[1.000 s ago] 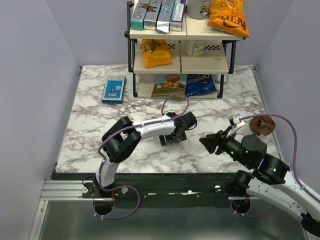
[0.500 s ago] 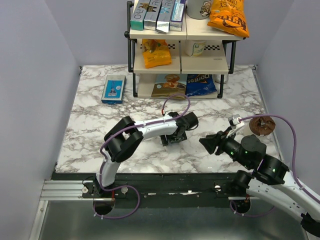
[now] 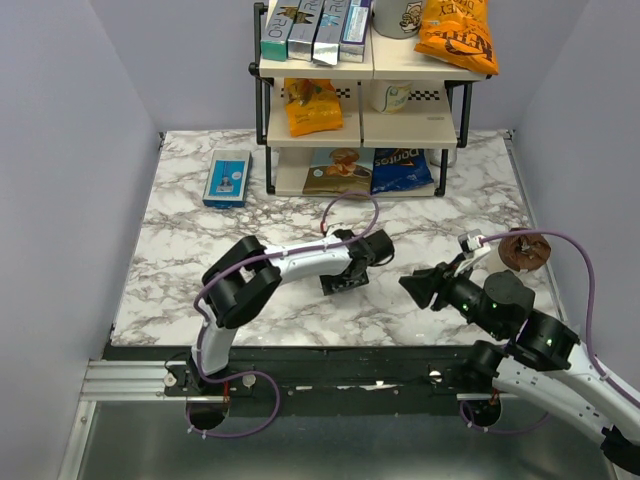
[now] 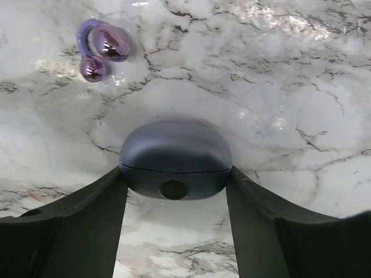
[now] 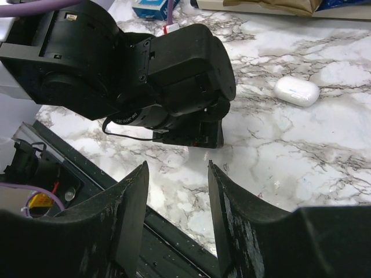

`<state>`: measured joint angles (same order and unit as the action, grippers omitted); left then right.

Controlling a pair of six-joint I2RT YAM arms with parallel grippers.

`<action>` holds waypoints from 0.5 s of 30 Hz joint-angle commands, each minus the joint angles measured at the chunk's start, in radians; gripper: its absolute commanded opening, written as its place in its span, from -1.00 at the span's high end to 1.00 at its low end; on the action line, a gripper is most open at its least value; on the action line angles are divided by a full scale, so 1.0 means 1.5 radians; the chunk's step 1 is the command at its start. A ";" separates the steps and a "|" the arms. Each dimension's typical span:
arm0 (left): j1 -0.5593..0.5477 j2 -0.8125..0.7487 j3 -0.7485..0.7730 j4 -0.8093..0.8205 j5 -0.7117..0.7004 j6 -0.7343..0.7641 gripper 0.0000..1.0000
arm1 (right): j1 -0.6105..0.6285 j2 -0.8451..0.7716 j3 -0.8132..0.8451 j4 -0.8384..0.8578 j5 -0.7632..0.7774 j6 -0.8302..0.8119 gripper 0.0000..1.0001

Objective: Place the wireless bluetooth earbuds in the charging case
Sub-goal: Pick up the charging case at the center of the board.

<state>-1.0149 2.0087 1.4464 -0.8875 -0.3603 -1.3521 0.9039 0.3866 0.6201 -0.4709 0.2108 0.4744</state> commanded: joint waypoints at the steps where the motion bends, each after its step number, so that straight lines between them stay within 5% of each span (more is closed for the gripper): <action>1: -0.002 -0.051 -0.038 0.010 -0.040 0.016 0.74 | 0.001 -0.005 0.011 0.005 -0.001 -0.001 -0.07; 7: -0.002 -0.163 -0.103 0.105 -0.066 0.127 1.00 | 0.002 -0.008 0.040 -0.005 0.035 -0.014 -0.07; 10: -0.003 -0.260 -0.192 0.232 -0.065 0.259 1.00 | 0.001 -0.007 0.051 -0.016 0.066 -0.008 -0.07; 15: -0.007 -0.470 -0.404 0.506 0.098 0.571 1.00 | 0.001 -0.003 0.050 -0.005 0.075 -0.030 -0.07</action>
<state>-1.0149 1.5288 1.0508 -0.5503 -0.4007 -0.9409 0.9039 0.3847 0.6785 -0.4728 0.2737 0.4671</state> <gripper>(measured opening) 0.709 0.535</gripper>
